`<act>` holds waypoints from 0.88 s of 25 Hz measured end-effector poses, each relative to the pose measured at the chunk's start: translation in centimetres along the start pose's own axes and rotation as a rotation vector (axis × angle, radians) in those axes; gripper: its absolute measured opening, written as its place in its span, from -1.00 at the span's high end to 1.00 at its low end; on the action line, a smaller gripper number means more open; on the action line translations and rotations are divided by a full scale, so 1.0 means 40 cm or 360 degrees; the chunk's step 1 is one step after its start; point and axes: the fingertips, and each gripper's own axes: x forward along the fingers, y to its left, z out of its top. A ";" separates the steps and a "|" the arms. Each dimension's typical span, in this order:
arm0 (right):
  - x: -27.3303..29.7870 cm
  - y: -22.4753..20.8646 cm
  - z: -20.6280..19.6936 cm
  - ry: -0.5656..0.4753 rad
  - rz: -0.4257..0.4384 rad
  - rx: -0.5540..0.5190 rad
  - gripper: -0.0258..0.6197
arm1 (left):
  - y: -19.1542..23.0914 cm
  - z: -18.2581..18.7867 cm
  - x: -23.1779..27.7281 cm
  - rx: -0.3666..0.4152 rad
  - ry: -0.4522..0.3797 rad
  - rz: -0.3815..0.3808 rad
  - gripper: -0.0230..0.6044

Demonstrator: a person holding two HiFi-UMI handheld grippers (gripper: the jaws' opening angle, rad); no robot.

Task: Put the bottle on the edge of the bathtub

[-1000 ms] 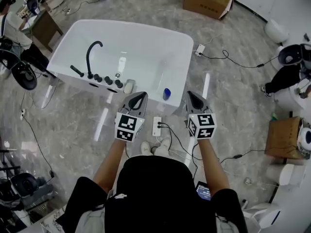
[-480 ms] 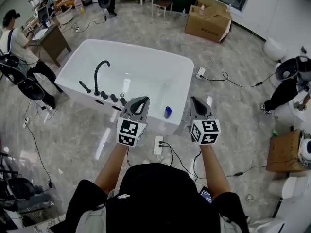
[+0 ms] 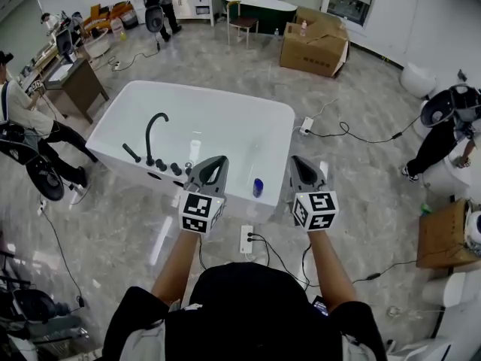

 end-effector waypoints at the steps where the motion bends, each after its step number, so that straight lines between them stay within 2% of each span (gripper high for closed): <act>1: -0.001 0.001 0.001 -0.0004 -0.0001 -0.0004 0.84 | -0.003 0.003 0.002 0.0008 -0.0002 -0.0007 0.89; 22: 0.013 0.015 -0.025 0.0008 -0.0002 0.0051 0.84 | -0.024 -0.009 0.011 0.0011 0.0025 -0.0055 0.89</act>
